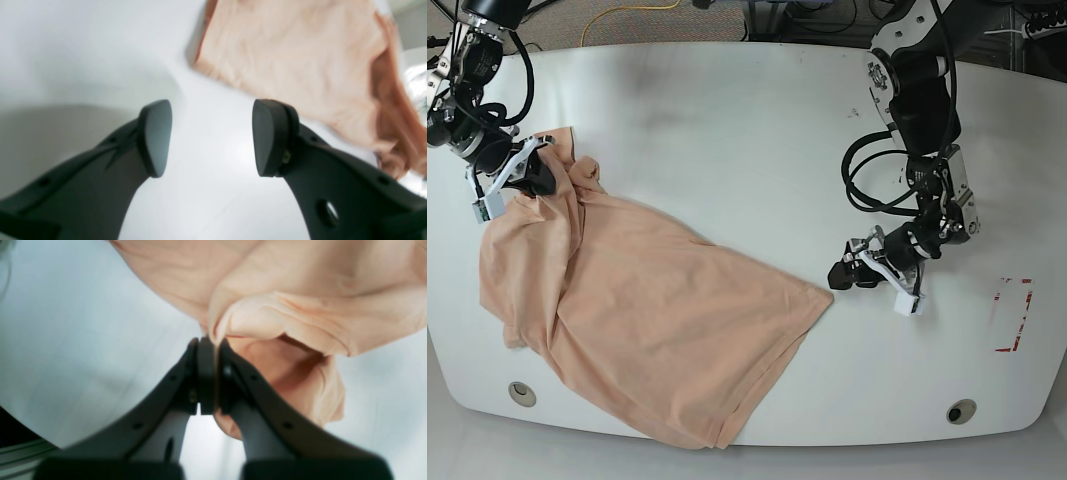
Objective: Fold the T-shirt properly
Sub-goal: 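Move the left gripper to the shirt's hem corner and grasp it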
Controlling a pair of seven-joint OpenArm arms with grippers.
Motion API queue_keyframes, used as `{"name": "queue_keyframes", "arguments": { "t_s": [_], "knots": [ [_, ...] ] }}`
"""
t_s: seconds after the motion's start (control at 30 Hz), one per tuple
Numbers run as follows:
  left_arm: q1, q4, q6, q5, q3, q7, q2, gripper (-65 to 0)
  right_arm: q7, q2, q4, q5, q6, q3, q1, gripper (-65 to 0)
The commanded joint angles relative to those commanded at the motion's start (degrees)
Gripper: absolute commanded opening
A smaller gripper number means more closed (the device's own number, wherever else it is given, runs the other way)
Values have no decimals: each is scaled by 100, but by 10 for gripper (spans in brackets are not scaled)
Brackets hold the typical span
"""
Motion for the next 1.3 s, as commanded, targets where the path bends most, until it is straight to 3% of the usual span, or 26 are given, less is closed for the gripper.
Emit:
{"name": "queue_keyframes", "arguments": {
  "t_s": [0.13, 0.47, 0.77, 1.07, 1.17, 1.3],
  "knots": [
    [-158, -510, 211, 0, 0, -448, 9, -292, 0, 0, 0, 0, 0, 0, 0, -650],
    [-686, -1705, 220, 26, 0, -1187, 9, -292, 0, 0, -18, 0, 0, 0, 0, -650],
    [-941, -2409, 229, 35, 9, -1433, 44, -292, 0, 0, -18, 0, 0, 0, 0, -650],
    [-941, -2426, 229, 35, 9, -1459, 167, -300, 0, -9, -18, 9, 0, 0, 9, -650],
    [-941, -2435, 229, 35, 9, -1459, 167, -383, 0, -9, -18, 9, 0, 0, 9, -650],
    [-941, -2453, 273, 35, 9, -1468, 176, -611, 0, -9, -18, 9, 9, 0, 0, -650]
  ]
}}
